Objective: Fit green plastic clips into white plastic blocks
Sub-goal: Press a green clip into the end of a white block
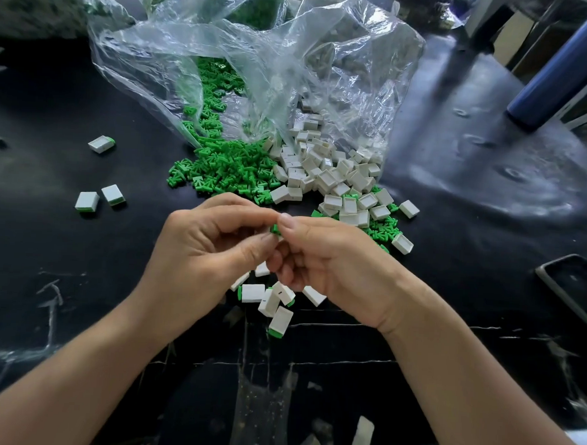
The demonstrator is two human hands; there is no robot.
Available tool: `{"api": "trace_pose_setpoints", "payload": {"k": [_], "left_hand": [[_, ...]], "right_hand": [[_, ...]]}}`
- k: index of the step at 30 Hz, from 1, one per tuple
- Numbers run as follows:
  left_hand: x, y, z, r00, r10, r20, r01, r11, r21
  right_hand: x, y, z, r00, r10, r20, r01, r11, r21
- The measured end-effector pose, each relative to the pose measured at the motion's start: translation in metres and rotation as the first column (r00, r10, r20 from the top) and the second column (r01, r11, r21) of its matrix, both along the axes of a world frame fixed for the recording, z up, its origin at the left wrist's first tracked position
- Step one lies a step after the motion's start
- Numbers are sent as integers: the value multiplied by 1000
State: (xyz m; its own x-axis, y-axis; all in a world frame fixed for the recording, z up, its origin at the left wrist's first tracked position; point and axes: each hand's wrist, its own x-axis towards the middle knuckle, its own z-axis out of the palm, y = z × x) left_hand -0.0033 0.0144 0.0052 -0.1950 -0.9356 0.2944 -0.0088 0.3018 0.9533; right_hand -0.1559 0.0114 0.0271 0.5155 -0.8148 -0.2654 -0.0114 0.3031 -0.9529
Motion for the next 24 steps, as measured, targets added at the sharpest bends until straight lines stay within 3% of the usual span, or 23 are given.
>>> {"api": "trace_pose_setpoints", "payload": {"k": [4, 11, 19, 24], "left_hand": [[0, 0, 1, 997, -23, -78, 30, 995, 93], [4, 0, 3, 997, -53, -63, 61, 991, 122], [5, -2, 5, 997, -12, -78, 29, 977, 212], [5, -1, 4, 992, 25, -122, 5, 971, 239]], "right_hand": [[0, -1, -1, 1000, 12, -1, -12, 1000, -12], [-1, -2, -2, 1000, 9, -8, -10, 999, -32], [1, -1, -3, 991, -38, -132, 18, 988, -151], [3, -1, -6, 994, -94, -51, 84, 980, -178]]}}
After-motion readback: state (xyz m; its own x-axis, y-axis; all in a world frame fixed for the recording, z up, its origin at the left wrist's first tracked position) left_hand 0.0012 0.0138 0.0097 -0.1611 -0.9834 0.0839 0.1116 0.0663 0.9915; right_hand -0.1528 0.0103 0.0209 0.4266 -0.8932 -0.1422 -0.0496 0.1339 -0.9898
